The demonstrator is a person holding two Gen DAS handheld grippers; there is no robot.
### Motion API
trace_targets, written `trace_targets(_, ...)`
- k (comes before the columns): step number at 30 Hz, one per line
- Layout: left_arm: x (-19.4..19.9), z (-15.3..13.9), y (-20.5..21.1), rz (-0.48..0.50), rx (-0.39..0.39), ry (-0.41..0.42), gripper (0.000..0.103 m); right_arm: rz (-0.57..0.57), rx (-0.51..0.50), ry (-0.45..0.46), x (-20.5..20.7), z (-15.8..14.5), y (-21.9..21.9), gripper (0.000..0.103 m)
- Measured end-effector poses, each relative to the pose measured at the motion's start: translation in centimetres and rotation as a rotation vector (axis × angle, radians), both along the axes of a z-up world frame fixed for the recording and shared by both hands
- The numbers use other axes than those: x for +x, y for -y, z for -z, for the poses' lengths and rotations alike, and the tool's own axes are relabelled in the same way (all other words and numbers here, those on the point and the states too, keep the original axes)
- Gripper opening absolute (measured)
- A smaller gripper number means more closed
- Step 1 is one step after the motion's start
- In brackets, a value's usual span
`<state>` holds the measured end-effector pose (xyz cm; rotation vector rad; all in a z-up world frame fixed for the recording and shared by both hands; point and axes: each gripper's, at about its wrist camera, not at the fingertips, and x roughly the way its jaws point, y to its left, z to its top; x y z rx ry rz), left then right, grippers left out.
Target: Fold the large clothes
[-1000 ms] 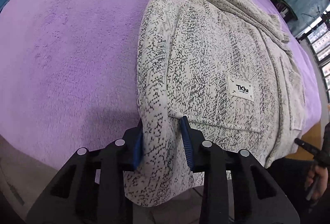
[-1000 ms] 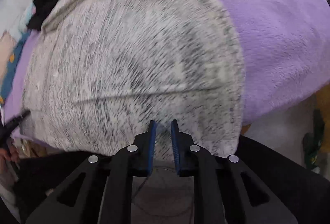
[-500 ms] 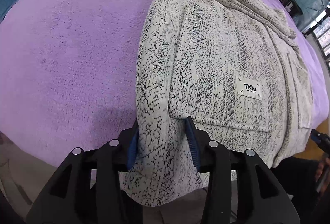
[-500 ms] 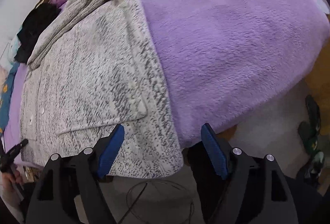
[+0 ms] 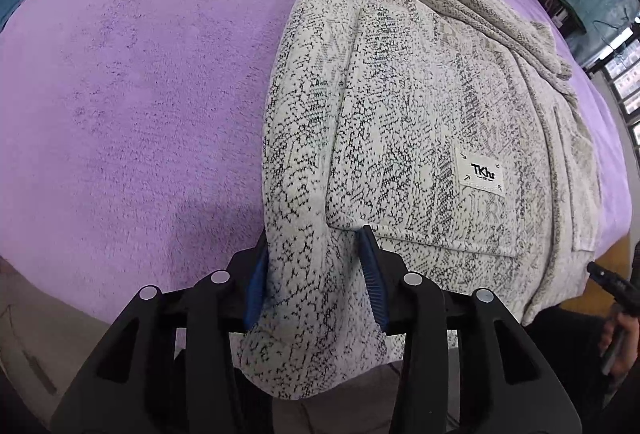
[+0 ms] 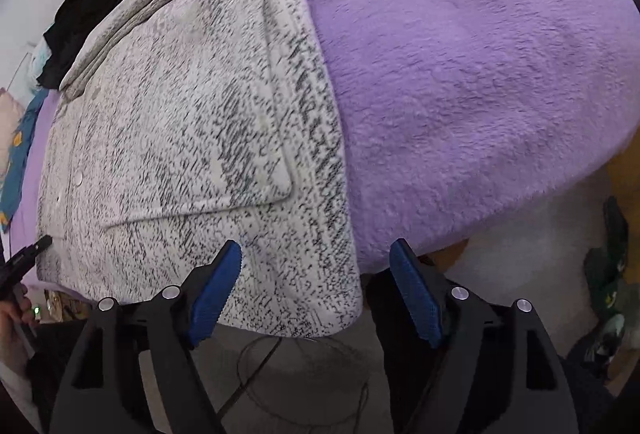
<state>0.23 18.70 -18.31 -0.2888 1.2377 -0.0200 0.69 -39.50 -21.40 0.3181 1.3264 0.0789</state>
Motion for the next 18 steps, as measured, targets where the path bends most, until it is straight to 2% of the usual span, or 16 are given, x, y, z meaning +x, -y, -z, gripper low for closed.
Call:
trace_targets(1, 0.0, 0.0, 0.0, 0.001, 0.001, 0.0, 0.04, -0.006, 0.01, -0.005, 0.1, 0.2, -0.1, 0.072)
trace_targets(2, 0.0, 0.0, 0.1, 0.002, 0.002, 0.001, 0.039, -0.013, 0.018, -0.01, 0.1, 0.3, -0.3, 0.063)
trace_targets(3, 0.0, 0.0, 0.2, 0.004, 0.003, 0.002, 0.039, -0.028, 0.031, -0.015, 0.1, 0.5, -0.5, 0.059)
trace_targets(14, -0.1, 0.0, 0.2, 0.012, 0.0, 0.001, 0.038, -0.054, -0.005, -0.023, 0.1, 1.0, -1.8, 0.058)
trace_targets(18, -0.1, 0.0, 0.2, 0.013, -0.002, 0.003, 0.038, -0.038, 0.029, -0.05, 0.8, 2.3, -1.8, 0.06)
